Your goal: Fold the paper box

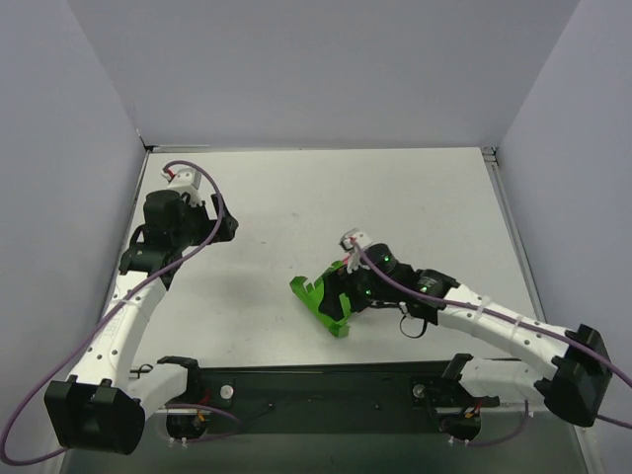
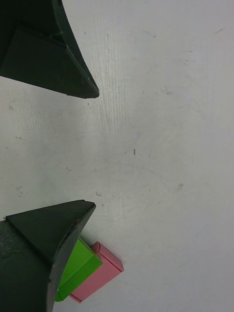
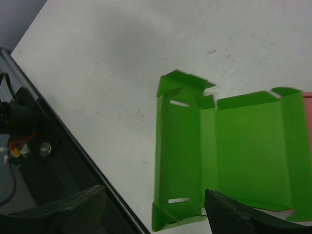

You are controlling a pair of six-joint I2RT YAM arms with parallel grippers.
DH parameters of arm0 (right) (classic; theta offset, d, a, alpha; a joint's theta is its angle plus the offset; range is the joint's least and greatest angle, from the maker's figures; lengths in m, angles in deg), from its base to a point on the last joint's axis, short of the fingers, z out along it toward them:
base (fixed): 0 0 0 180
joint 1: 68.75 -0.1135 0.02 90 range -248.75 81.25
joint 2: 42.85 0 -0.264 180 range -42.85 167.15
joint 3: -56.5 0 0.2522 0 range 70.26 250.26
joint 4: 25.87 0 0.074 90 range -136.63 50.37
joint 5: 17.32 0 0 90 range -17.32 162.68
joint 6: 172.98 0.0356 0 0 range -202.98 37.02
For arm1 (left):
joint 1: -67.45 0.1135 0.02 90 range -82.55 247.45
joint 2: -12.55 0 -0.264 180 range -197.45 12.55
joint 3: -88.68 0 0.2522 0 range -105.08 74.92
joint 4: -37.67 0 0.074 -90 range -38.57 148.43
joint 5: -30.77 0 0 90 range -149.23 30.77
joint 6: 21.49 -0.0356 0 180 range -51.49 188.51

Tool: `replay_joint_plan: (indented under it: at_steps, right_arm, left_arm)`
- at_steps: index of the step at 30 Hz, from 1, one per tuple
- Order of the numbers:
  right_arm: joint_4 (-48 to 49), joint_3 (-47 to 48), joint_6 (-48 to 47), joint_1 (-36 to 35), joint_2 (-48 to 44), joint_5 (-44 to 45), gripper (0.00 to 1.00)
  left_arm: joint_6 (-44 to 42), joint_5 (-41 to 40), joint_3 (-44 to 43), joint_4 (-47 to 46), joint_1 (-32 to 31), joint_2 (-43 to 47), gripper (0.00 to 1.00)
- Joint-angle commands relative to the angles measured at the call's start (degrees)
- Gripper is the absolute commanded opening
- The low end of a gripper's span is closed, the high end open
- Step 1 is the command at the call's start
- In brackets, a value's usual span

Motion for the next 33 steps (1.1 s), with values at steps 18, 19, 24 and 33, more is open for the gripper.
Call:
replay_joint_plan:
  at_steps: [18,19,24,33]
  right_arm:
    - [-0.4,10.1,-4.2,-14.7,22.2,10.6,0.6]
    - [-0.5,10.2,-4.4,-16.2,22.3,14.7,0.54]
    - [-0.9,11.9,-3.9,-18.8,24.1,20.3,0.38]
    - [-0.4,14.2,-5.2,-19.7,29.2,19.4,0.31]
  left_arm:
    - [-1.1,2.4,0.4,-2.5,-2.4,0.3,0.94]
    - [-1.1,2.4,0.4,-2.5,-2.5,0.4,0.94]
    - [-0.5,1.7,0.9,-2.3,-3.9,1.6,0.94]
    - [7.6,3.9,8.9,4.2,-5.4,10.1,0.94]
